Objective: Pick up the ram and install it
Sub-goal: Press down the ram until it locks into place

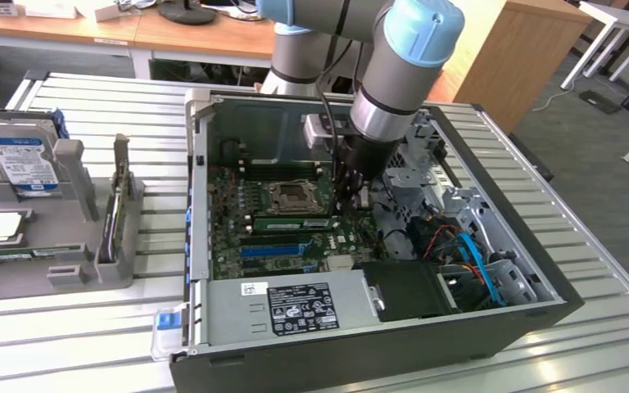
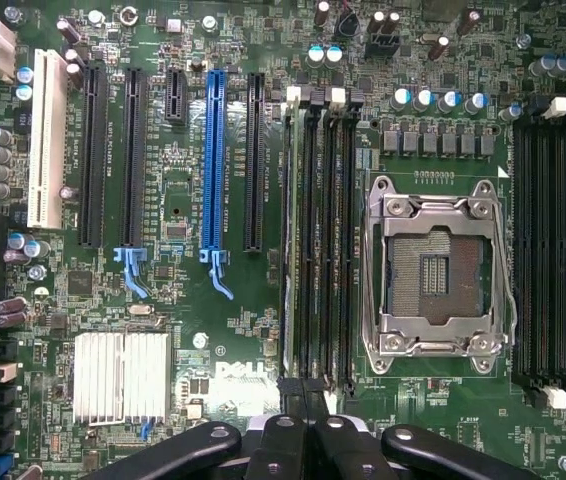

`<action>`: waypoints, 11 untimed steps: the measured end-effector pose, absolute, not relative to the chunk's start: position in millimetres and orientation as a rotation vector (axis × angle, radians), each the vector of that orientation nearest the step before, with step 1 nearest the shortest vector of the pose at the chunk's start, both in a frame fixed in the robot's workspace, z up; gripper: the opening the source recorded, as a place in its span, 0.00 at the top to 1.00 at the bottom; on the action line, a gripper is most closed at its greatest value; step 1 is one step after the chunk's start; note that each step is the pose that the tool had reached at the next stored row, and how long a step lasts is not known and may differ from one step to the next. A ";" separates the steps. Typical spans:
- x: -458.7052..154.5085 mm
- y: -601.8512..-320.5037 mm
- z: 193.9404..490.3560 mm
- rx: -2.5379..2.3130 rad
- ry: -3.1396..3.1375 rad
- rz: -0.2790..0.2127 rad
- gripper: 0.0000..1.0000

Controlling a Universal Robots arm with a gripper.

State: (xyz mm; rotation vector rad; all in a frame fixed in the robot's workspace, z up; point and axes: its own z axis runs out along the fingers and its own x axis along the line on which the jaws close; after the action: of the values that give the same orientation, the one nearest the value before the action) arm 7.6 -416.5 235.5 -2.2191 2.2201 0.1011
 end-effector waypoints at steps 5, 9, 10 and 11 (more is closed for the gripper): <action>-2.6 -416.3 235.5 -2.219 2.219 0.100 0.89; -11.4 -415.7 235.5 -2.218 2.219 0.099 0.89; -13.3 -415.6 235.5 -2.218 2.219 0.099 0.89; -15.3 -415.5 235.5 -2.218 2.219 0.099 0.89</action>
State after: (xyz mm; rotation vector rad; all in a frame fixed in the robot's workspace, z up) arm -15.3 -415.5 235.5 -2.2184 2.2195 0.0992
